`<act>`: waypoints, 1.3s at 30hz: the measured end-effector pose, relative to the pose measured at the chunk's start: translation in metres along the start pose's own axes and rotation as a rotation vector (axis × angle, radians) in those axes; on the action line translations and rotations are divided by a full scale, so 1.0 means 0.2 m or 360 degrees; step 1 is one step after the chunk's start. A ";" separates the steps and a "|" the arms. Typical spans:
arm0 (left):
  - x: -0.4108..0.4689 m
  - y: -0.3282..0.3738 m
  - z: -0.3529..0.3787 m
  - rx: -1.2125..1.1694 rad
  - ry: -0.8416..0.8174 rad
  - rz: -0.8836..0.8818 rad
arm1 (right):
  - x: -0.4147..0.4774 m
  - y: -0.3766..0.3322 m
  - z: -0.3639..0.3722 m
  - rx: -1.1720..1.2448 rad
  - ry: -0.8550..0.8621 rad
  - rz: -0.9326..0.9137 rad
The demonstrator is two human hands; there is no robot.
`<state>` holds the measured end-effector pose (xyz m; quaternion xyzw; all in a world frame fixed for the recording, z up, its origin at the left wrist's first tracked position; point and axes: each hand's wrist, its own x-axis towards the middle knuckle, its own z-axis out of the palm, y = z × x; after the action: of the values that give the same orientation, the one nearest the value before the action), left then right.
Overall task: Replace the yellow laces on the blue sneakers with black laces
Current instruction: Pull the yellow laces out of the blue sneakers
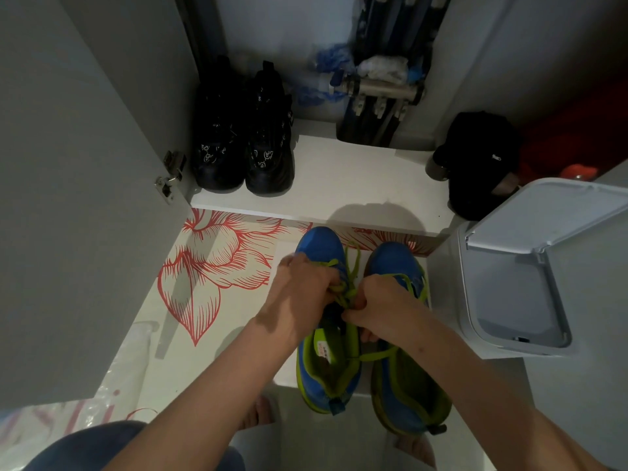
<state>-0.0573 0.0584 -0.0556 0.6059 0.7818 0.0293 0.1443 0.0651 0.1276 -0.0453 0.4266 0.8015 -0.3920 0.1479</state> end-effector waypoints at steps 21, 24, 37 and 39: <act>-0.02 0.01 0.00 -0.0063 -0.0323 0.0001 | 0.02 0.00 0.00 0.0000 -0.0035 0.0024; -0.01 0.02 0.00 0.0028 -0.0377 -0.0049 | 0.02 0.00 0.00 0.0003 -0.0029 0.0015; 0.01 0.04 0.11 -0.0086 -0.0316 -0.0259 | 0.00 -0.01 0.00 -0.0124 -0.0001 0.0009; 0.00 0.04 0.11 -0.0160 -0.0222 -0.0214 | 0.00 -0.01 0.00 -0.0137 -0.0002 0.0002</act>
<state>-0.0447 0.0572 -0.0746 0.5447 0.8062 0.0166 0.2303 0.0632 0.1277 -0.0442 0.4201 0.8173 -0.3573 0.1668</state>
